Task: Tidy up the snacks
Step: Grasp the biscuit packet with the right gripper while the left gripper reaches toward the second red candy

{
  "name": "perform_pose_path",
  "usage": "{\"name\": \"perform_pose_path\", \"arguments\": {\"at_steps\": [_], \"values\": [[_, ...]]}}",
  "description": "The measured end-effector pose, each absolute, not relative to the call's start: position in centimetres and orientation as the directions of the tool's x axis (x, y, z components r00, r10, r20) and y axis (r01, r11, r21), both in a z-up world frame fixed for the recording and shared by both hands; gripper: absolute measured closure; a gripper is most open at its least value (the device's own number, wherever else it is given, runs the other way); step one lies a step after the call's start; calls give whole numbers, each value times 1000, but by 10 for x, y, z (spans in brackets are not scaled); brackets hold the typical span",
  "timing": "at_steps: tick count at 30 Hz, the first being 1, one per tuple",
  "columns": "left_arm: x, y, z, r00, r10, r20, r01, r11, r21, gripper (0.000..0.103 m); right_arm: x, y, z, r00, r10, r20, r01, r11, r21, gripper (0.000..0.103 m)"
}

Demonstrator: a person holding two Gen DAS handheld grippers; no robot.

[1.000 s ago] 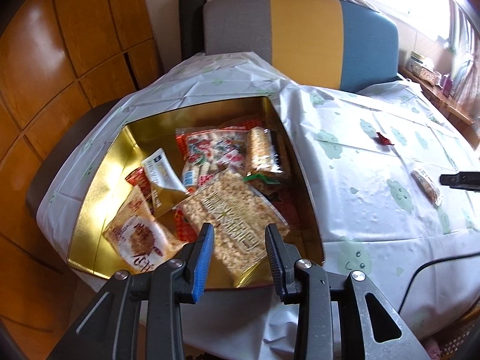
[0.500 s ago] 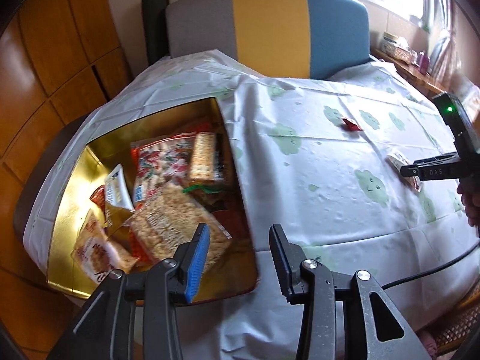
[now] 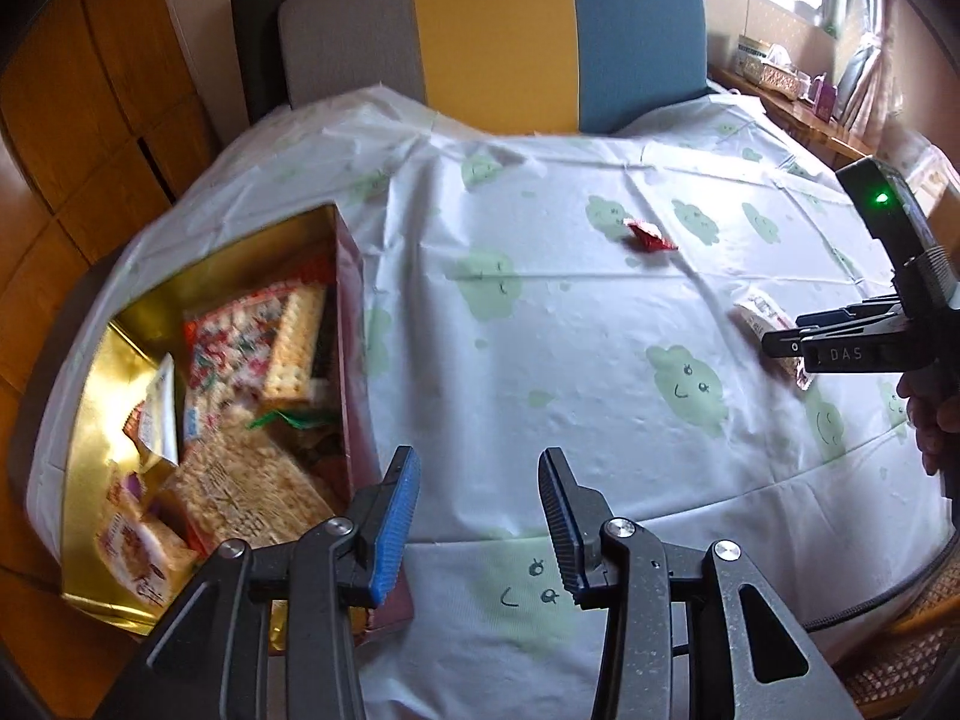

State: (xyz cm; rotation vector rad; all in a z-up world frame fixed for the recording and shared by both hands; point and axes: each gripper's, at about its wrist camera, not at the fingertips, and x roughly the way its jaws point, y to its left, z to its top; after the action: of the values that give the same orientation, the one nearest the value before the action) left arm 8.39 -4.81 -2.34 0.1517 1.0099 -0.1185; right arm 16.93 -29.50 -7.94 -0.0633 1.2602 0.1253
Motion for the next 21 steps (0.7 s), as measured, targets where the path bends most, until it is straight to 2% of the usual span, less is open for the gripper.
{"name": "perform_pose_path", "arguments": {"at_steps": [12,15,21], "values": [[99,-53,-32,512,-43,-858,172,984,54,61,177,-301,-85,262,74,-962,-143,989,37,56],[105,-55,-33,508,-54,-860,175,984,41,61,173,-299,-85,268,56,-962,-150,989,16,62],[118,-60,-38,490,-78,-868,171,985,8,61,169,-306,-82,289,-8,-957,-106,994,-40,64]]}}
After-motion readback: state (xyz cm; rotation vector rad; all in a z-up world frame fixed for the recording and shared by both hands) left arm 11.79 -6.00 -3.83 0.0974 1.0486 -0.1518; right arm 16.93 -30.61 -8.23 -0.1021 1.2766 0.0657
